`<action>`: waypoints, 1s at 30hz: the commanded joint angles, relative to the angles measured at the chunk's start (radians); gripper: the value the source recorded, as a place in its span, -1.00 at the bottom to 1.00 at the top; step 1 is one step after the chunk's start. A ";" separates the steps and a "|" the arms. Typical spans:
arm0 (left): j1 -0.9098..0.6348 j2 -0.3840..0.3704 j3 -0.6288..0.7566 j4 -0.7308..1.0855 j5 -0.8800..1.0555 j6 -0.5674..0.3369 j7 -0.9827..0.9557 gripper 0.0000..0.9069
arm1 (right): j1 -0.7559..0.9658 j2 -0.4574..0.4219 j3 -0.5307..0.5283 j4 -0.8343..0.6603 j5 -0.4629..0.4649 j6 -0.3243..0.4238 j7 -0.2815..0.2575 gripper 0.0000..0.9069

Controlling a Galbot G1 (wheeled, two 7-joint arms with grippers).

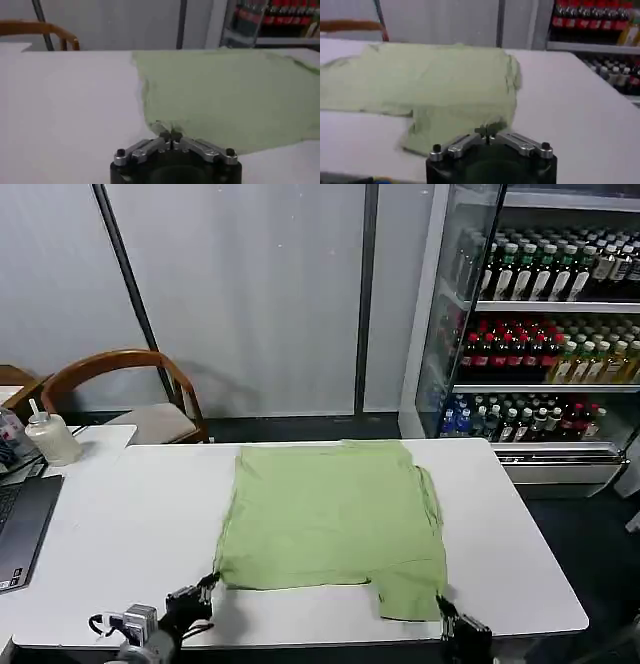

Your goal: Fold and organize the clothes.

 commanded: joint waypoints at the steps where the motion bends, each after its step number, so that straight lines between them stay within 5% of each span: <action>1: -0.168 0.005 -0.013 0.117 -0.072 -0.064 0.082 -0.96 | 0.175 -0.003 -0.009 -0.077 0.009 0.007 -0.021 -1.00; 14: -0.355 -0.079 0.087 0.327 -0.061 -0.086 0.123 -0.96 | 0.549 -0.014 -0.136 -0.345 0.037 0.001 -0.034 -1.00; 30: -0.458 -0.060 0.134 0.468 -0.061 -0.111 0.159 -0.96 | 0.639 0.016 -0.187 -0.455 0.019 0.020 -0.045 -1.00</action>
